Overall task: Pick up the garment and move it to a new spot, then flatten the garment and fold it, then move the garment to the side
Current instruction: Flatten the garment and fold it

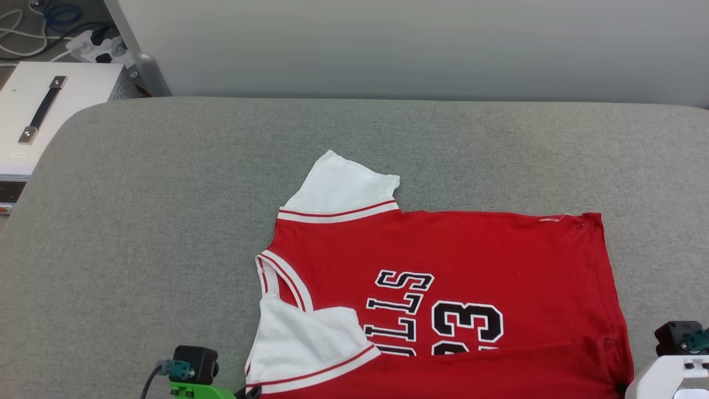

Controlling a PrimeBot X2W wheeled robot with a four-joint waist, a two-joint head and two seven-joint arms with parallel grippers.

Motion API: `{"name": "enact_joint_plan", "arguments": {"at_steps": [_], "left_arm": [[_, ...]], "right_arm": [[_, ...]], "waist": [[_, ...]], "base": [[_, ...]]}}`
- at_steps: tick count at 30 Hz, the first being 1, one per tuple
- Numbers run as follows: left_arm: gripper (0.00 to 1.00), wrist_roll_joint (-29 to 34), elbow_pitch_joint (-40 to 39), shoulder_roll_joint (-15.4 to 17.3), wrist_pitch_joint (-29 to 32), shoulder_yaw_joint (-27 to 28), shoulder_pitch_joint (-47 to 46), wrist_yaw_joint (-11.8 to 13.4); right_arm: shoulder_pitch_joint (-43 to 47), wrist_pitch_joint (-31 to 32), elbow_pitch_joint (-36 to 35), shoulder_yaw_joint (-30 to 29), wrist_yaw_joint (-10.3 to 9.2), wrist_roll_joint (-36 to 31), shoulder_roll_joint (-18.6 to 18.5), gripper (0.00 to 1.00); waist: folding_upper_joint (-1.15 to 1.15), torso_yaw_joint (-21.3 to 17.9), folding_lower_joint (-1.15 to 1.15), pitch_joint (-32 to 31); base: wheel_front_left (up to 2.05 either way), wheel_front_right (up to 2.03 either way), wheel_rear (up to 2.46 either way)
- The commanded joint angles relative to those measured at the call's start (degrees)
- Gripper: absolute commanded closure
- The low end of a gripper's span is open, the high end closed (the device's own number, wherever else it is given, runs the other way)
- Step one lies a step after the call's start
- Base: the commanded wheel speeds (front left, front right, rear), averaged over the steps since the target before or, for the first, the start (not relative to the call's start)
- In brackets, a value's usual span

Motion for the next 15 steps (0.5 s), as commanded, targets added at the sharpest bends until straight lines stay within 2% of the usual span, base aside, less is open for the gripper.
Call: {"name": "enact_joint_plan", "arguments": {"at_steps": [1, 13, 14, 15], "left_arm": [[1.0, 0.39, 0.93, -0.48, -0.37, 0.08, -0.95, -0.46], [1.0, 0.3, 7.97, -3.83, -1.61, -0.79, -3.01, -3.76], [0.84, 0.28, 8.35, -3.99, -1.66, -0.84, -3.05, -3.86], [0.41, 0.28, 8.74, -4.17, -1.77, -0.91, -3.05, -3.95]], "right_arm": [[-1.05, -0.81, 0.71, 0.06, -0.1, -0.49, 0.34, 1.0], [-3.63, -5.48, 7.06, 1.55, -0.1, -1.49, 1.22, 1.0], [-3.71, -5.7, 7.37, 1.56, -0.1, -1.49, 1.24, 0.95], [-3.83, -6.13, 7.61, 1.56, -0.1, -1.47, 1.24, 0.56]], "waist": [[0.0, -0.34, 0.0, 1.05], [0.0, -0.56, 0.0, 2.63], [0.0, -0.55, 0.0, 2.42], [0.0, -0.55, 0.0, 2.1]], "base": [[0.0, 0.0, 0.0], [0.0, 0.0, 0.0], [0.0, 0.0, 0.0], [0.0, 0.0, 0.0]]}}
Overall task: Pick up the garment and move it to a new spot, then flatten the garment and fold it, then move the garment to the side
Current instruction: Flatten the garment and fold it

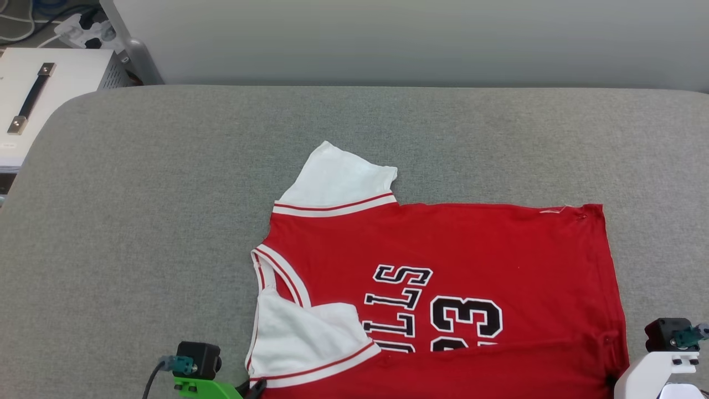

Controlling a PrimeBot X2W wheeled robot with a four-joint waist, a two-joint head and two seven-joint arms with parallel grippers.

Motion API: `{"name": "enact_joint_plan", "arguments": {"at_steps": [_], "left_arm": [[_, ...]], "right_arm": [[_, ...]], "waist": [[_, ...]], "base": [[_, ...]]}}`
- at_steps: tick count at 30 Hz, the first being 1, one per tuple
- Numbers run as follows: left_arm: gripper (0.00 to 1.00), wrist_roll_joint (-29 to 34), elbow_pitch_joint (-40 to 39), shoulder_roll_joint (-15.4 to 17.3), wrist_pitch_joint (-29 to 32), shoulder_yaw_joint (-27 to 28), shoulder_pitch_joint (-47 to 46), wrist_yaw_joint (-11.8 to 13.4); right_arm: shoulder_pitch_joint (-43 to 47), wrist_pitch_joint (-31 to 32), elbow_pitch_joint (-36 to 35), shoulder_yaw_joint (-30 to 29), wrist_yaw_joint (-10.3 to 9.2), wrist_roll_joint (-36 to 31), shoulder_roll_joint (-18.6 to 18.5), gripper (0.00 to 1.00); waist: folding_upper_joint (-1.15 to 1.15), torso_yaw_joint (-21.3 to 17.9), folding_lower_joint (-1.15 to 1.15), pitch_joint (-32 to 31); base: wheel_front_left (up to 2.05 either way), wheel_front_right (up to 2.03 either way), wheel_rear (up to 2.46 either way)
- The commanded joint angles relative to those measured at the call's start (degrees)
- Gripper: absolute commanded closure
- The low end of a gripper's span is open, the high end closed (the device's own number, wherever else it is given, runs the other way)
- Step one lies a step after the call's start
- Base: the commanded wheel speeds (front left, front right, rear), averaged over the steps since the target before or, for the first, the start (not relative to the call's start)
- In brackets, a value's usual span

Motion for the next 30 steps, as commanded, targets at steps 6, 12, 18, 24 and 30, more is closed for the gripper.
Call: {"name": "enact_joint_plan", "arguments": {"at_steps": [6, 12, 18, 24, 30], "left_arm": [[0.0, 0.9, 1.65, -1.34, -1.63, -0.27, -0.83, 0.16], [0.0, 2.59, -1.1, -1.02, -6.35, 1.31, -1.3, 0.96], [0.0, 6.77, -5.63, -0.61, -14.5, 3.18, -2.54, 1.6], [0.0, 11.53, -9.16, -2.56, -18.85, 7.65, -1.93, 3.38], [0.0, 21.01, -14.58, -8.04, -19.06, 17.42, 0.87, 1.92]], "right_arm": [[-1.03, -2.71, 0.5, -0.05, -0.1, 0.12, 0.09, 0.0], [-1.45, -7.24, -3.63, -0.92, -0.1, 0.58, -0.02, 0.0], [-1.67, -15.39, -8.11, 0.36, -0.1, 1.8, -0.73, 0.0], [-2.9, -26.75, -10.56, 1.34, -0.1, 0.44, 0.38, 0.0], [-3.47, -34.5, -10.89, 1.78, -0.1, -1.19, 3.56, 0.0]], "waist": [[0.0, 0.03, 0.0, -2.95], [0.0, 0.14, 0.0, -5.28], [0.0, 0.12, 0.0, -5.79], [0.0, -0.59, 0.0, -5.24], [0.0, -1.3, 0.0, -3.61]], "base": [[0.0, 0.0, 0.0], [0.0, 0.0, 0.0], [0.0, 0.0, 0.0], [0.0, 0.0, 0.0], [0.0, 0.0, 0.0]]}}
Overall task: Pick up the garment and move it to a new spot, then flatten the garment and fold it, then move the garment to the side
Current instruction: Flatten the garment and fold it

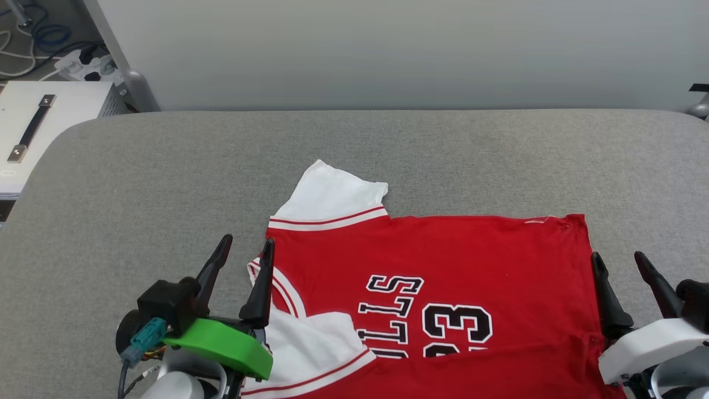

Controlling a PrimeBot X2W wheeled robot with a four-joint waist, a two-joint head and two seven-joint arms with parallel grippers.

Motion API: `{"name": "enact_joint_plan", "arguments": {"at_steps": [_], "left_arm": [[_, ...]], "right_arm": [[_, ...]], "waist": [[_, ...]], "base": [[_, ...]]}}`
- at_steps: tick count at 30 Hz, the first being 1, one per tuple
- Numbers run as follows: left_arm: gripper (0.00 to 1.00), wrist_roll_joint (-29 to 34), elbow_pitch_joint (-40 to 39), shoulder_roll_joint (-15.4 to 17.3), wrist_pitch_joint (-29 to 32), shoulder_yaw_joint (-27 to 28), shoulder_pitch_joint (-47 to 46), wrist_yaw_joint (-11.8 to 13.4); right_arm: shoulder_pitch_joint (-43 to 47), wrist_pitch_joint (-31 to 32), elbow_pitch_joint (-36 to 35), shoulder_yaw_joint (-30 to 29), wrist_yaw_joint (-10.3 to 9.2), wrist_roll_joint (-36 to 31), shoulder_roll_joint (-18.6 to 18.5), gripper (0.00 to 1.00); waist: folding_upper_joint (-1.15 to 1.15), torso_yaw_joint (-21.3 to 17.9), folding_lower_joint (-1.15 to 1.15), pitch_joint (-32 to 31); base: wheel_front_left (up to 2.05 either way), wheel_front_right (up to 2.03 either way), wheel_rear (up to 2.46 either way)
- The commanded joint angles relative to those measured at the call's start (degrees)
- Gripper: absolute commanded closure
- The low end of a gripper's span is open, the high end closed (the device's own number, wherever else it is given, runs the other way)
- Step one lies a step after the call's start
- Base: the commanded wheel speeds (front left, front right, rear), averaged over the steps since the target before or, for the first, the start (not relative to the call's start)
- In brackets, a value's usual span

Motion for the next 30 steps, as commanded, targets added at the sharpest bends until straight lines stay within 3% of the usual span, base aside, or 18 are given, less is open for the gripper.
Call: {"name": "enact_joint_plan", "arguments": {"at_steps": [1, 8, 15, 24, 30], "left_arm": [[0.0, 2.08, -0.46, -1.25, -0.31, 1.66, 1.32, -1.13], [0.0, 8.6, 1.3, -5.87, -0.33, 7.44, 0.09, -6.97], [0.0, 10.62, 9.4, -5.37, 1.58, 9.45, -8.15, -11.18], [0.0, 9.57, 15.3, 2.08, 21.3, 6.23, -26.24, -17.98], [0.0, 4.59, 19.67, 5.46, 39.41, 2.03, -38.01, -19.48]], "right_arm": [[-1.25, -1.5, -0.27, 0.29, -0.05, -0.58, 0.71, 0.0], [-3.79, -6.67, -0.91, 0.98, -0.05, -0.96, 3.59, 0.0], [-7.03, -6.96, -2.05, 3.62, -0.05, -1.42, 5.99, 0.0], [-10.01, -7.78, -2.85, 5.83, -0.05, -1.98, 6.77, 0.0], [-11.43, -8.59, -2.71, 6.92, -0.05, -1.52, 6.87, 0.0]], "waist": [[0.0, -0.62, 0.0, 1.1], [0.0, -3.16, 0.0, 6.25], [0.0, -7.32, 0.0, 12.39], [0.0, -11.36, 0.0, 18.58], [0.0, -13.04, 0.0, 20.99]], "base": [[0.0, 0.0, 0.0], [0.0, 0.0, 0.0], [0.0, 0.0, 0.0], [0.0, 0.0, 0.0], [0.0, 0.0, 0.0]]}}
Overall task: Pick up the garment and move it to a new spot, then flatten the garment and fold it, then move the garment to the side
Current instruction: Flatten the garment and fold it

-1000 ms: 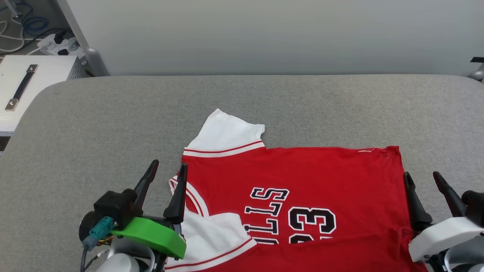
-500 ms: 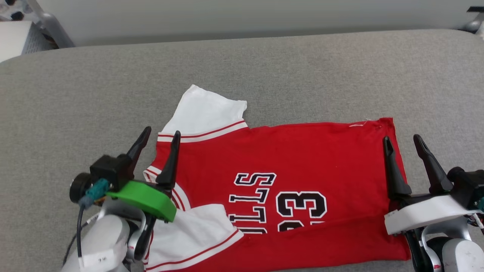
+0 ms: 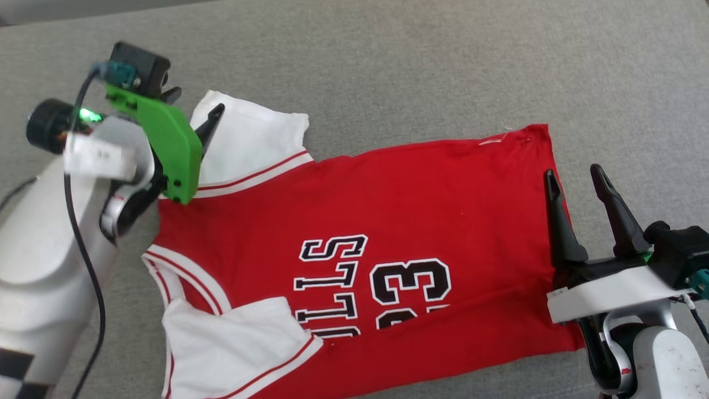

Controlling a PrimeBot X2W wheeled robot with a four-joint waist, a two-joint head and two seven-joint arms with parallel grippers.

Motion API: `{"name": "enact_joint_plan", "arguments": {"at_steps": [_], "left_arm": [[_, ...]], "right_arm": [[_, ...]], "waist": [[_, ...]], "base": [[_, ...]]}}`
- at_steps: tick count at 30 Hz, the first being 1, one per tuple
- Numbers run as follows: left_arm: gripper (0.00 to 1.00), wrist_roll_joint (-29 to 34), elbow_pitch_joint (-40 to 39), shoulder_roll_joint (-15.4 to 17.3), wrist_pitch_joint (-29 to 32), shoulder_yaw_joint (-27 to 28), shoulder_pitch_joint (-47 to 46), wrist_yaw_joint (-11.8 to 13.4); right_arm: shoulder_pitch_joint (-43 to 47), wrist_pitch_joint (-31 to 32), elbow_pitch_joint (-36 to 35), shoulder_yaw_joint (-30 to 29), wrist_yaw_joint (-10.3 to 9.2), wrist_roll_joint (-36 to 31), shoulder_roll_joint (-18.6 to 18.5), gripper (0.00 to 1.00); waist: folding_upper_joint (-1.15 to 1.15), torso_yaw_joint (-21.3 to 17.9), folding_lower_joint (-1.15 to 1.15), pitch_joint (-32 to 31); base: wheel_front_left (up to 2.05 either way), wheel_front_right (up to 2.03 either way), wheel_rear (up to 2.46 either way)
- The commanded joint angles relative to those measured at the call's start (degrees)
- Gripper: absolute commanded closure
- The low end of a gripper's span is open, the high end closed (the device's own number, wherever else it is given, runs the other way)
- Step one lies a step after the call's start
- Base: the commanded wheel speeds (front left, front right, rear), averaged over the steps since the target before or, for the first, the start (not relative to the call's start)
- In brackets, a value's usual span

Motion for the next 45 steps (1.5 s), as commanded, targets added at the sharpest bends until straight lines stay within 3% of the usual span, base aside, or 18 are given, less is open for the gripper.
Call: {"name": "enact_joint_plan", "arguments": {"at_steps": [1, 4, 8, 17, 18, 20, 32, 40, 41, 45], "left_arm": [[0.0, -1.05, 0.75, 0.72, 2.9, -0.96, -2.7, -0.41], [0.0, -3.37, 3.03, 0.93, 9.68, -2.86, -6.94, -0.51], [0.0, -5.87, 7.27, 1.04, 13.98, -4.12, -10.58, -0.54], [0.0, -7.59, 15.8, 0.94, 12.94, -7.6, -14.16, -0.56], [0.42, -8.28, 16.98, 0.71, 13.12, -7.93, -14.16, -0.56], [1.0, -9.64, 18.49, 0.32, 13.16, -8.68, -14.18, -0.56], [1.0, -15.23, 19.72, 0.19, 3.93, -11.33, -14.38, -0.57], [1.0, -19.74, 13.66, -0.4, -1.05, -12.04, -10.75, -0.57], [1.0, -20.1, 11.6, -0.32, -1.36, -12.53, -9.61, -0.57], [1.0, -20.22, 7.17, -0.34, -1.47, -13.48, -7.44, -0.47]], "right_arm": [[-1.02, -0.5, -0.18, 0.27, -0.05, 0.26, 0.24, 0.0], [-1.52, -0.83, -0.24, 0.43, -0.05, 0.59, 0.25, 0.0], [-2.13, -1.11, -0.18, 0.97, -0.05, 0.73, 0.26, 0.0], [-3.09, -1.4, 0.39, 2.01, -0.05, 0.66, 0.26, 0.0], [-3.12, -1.35, 0.42, 2.15, -0.05, 0.58, 0.26, 0.0], [-3.19, -1.16, 0.41, 2.2, -0.05, 0.41, 0.26, 0.0], [-3.13, 2.38, -0.26, 1.53, -0.05, -2.55, -0.42, 0.0], [-5.87, 19.92, 0.79, 3.62, -0.05, 0.2, -12.56, 0.0], [-7.27, 25.59, 1.44, 3.87, -0.05, 2.07, -15.53, 0.0], [-10.77, 35.26, 3.76, 4.07, -0.05, 6.74, -20.35, 0.0]], "waist": [[0.0, -2.41, -0.01, 2.65], [0.0, -2.81, -0.01, 3.83], [0.0, -3.43, -0.01, 5.06], [0.0, -4.01, -0.01, 5.92], [0.0, -3.98, -0.01, 5.84], [0.0, -3.91, -0.01, 5.63], [0.0, -2.3, -0.01, 1.42], [0.0, 2.1, -0.01, -2.76], [0.0, 3.47, -0.01, -3.41], [0.0, 5.92, -0.01, -3.87]], "base": [[0.0, 0.0, 0.0], [0.0, 0.0, 0.0], [0.0, 0.0, 0.0], [0.0, 0.0, 0.0], [0.0, 0.0, 0.0], [0.0, 0.0, 0.0], [0.0, 0.0, 0.0], [0.0, 0.0, 0.0], [0.0, 0.0, 0.0], [0.0, 0.0, 0.0]]}}
